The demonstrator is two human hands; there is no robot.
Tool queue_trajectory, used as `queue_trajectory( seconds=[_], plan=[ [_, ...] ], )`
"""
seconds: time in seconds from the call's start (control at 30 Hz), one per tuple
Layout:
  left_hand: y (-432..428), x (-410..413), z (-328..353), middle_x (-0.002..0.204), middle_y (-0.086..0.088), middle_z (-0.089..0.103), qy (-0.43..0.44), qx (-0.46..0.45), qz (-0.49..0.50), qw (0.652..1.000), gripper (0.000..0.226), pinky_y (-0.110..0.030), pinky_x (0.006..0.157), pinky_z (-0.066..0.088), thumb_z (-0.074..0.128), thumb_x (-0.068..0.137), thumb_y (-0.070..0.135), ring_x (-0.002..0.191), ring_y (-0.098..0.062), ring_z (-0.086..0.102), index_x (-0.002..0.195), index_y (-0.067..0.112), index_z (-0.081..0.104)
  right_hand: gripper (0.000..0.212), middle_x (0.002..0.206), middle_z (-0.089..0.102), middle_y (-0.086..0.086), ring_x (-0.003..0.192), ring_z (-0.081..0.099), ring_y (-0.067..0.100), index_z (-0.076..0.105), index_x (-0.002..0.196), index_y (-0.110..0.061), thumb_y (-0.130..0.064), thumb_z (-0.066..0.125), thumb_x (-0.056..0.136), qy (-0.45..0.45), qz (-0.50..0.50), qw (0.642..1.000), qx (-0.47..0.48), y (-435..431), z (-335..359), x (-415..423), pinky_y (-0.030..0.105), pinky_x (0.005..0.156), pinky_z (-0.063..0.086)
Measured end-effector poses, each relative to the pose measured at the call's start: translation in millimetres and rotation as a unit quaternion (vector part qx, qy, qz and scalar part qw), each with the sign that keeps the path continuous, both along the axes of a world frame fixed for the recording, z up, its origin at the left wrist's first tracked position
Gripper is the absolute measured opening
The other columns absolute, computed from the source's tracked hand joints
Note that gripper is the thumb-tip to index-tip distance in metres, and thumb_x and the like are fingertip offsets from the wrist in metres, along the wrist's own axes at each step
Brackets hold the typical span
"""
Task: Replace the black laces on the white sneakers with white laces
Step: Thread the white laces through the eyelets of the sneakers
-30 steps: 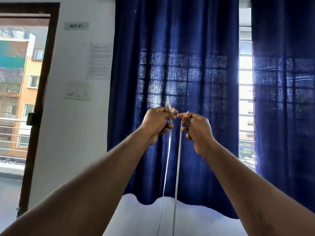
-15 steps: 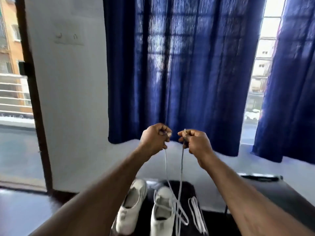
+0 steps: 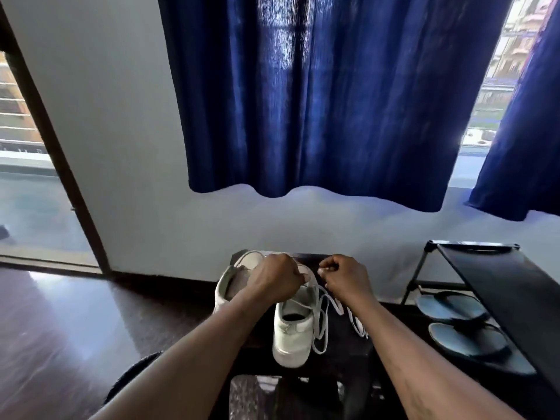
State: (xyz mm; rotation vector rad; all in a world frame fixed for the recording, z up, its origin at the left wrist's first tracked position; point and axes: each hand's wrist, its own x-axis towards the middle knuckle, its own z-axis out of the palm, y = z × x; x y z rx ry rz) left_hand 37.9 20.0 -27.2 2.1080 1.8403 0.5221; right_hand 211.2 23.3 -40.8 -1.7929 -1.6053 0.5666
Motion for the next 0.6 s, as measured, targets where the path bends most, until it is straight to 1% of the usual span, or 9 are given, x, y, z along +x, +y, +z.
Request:
queue_trajectory(
  seconds=[0.07, 0.1, 0.13, 0.2, 0.3, 0.43, 0.5, 0.57, 0.6],
  plan=[
    [2, 4, -9, 0.088, -0.011, 0.075, -0.009, -0.008, 0.008, 1.000, 0.042, -0.033, 0.067, 0.047, 0.065, 0.088, 0.054, 0.090, -0.032, 0.068, 0.075, 0.015, 0.072, 0.014, 0.103, 0.078, -0.005, 0.099, 0.072, 0.019, 0.077, 0.098, -0.031, -0.029, 0.075, 0.084, -0.061, 0.013, 0.998, -0.031, 1, -7, -2, 0.027, 0.085, 0.054],
    [2, 7, -11, 0.087, -0.012, 0.074, -0.009, -0.008, 0.010, 1.000, 0.042, -0.032, 0.065, 0.045, 0.065, 0.088, 0.052, 0.089, -0.032, 0.068, 0.070, 0.015, 0.068, 0.015, 0.104, 0.078, -0.004, 0.102, 0.071, 0.021, 0.077, 0.099, -0.031, -0.029, 0.074, 0.085, -0.087, 0.020, 0.995, -0.052, 1, -10, -2, 0.028, 0.084, 0.054],
    [2, 9, -13, 0.087, -0.013, 0.074, -0.003, -0.006, 0.010, 1.000, 0.040, -0.031, 0.065, 0.043, 0.065, 0.089, 0.050, 0.090, -0.033, 0.068, 0.070, 0.014, 0.067, 0.012, 0.104, 0.078, -0.002, 0.102, 0.071, 0.023, 0.077, 0.097, -0.031, -0.029, 0.073, 0.086, -0.108, 0.028, 0.991, -0.073, 1, -14, -3, 0.030, 0.083, 0.054],
    [2, 12, -13, 0.093, -0.014, 0.074, 0.014, 0.003, 0.006, 1.000, 0.036, -0.032, 0.065, 0.042, 0.063, 0.091, 0.044, 0.093, -0.035, 0.068, 0.083, 0.011, 0.073, 0.003, 0.102, 0.078, 0.000, 0.102, 0.072, 0.025, 0.074, 0.089, -0.031, -0.031, 0.071, 0.088, -0.123, 0.035, 0.988, -0.091, 1, -20, -3, 0.032, 0.084, 0.054],
    [5, 14, -16, 0.101, -0.016, 0.074, 0.028, 0.009, 0.002, 1.000, 0.035, -0.032, 0.068, 0.042, 0.060, 0.092, 0.040, 0.099, -0.037, 0.068, 0.095, 0.009, 0.077, 0.014, 0.096, 0.078, -0.001, 0.098, 0.071, 0.024, 0.066, 0.075, -0.032, -0.030, 0.069, 0.088, -0.106, 0.023, 0.990, -0.088, 1, -23, -3, 0.031, 0.082, 0.052],
    [7, 18, -17, 0.108, -0.018, 0.073, 0.017, -0.023, 0.008, 1.000, 0.039, -0.033, 0.072, 0.044, 0.059, 0.093, 0.045, 0.105, -0.037, 0.067, 0.093, 0.007, 0.071, 0.018, 0.089, 0.077, -0.002, 0.093, 0.071, 0.025, 0.066, 0.070, -0.029, -0.026, 0.067, 0.087, -0.073, 0.013, 0.993, -0.092, 3, -25, -4, 0.032, 0.079, 0.053],
    [7, 21, -14, 0.110, -0.017, 0.072, 0.001, -0.040, 0.010, 0.999, 0.045, -0.035, 0.078, 0.049, 0.057, 0.092, 0.053, 0.107, -0.036, 0.065, 0.094, 0.010, 0.069, 0.018, 0.087, 0.076, 0.002, 0.093, 0.071, 0.027, 0.067, 0.071, -0.025, -0.024, 0.065, 0.088, -0.064, 0.013, 0.993, -0.097, 4, -23, -6, 0.032, 0.078, 0.052],
    [8, 25, -11, 0.113, -0.015, 0.073, -0.005, -0.052, 0.010, 0.999, 0.040, -0.034, 0.083, 0.052, 0.057, 0.091, 0.049, 0.111, -0.034, 0.065, 0.102, 0.013, 0.072, 0.018, 0.088, 0.076, 0.005, 0.091, 0.070, 0.028, 0.074, 0.078, -0.016, -0.021, 0.060, 0.089, -0.050, 0.024, 0.992, -0.111, 7, -19, -8, 0.036, 0.081, 0.054],
    [9, 27, -11, 0.114, -0.015, 0.073, -0.003, -0.051, 0.016, 0.999, 0.037, -0.032, 0.082, 0.051, 0.058, 0.090, 0.045, 0.112, -0.034, 0.066, 0.103, 0.013, 0.071, 0.020, 0.085, 0.076, 0.006, 0.088, 0.069, 0.029, 0.075, 0.079, -0.012, -0.020, 0.058, 0.087, -0.032, 0.028, 0.993, -0.114, 9, -17, -8, 0.038, 0.081, 0.055]
  ],
)
